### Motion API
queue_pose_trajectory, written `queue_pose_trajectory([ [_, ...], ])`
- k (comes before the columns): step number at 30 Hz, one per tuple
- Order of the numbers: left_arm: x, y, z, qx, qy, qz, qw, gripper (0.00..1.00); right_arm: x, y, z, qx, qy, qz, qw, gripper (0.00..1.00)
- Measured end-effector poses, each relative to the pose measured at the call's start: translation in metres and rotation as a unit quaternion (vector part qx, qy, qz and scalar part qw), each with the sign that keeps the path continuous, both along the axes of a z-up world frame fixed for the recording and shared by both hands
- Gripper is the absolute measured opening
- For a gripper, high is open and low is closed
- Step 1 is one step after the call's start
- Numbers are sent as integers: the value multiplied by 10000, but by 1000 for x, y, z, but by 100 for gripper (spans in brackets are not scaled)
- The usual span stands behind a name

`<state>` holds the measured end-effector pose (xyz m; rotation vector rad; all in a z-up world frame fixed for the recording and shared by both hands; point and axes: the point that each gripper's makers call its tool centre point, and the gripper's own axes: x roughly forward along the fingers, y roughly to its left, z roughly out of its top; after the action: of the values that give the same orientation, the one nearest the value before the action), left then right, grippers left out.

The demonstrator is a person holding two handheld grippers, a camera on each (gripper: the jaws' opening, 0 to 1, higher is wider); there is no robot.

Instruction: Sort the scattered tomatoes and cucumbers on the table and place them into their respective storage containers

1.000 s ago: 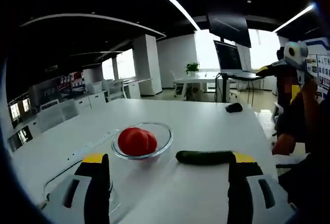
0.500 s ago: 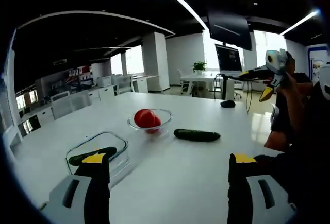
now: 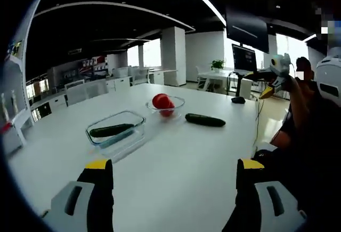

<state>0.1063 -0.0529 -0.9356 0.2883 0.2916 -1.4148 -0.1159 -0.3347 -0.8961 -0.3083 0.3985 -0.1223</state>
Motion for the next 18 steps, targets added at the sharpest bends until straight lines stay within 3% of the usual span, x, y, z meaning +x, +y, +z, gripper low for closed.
queue_pose_trajectory([
  [12, 10, 26, 12, -129, -121, 404, 9990, 95, 5, 4, -3, 71, 24, 29, 10000, 84],
  [18, 3, 29, 8, 60, -227, 301, 9993, 95, 24, 15, -17, 437, 13, 247, 9987, 85],
])
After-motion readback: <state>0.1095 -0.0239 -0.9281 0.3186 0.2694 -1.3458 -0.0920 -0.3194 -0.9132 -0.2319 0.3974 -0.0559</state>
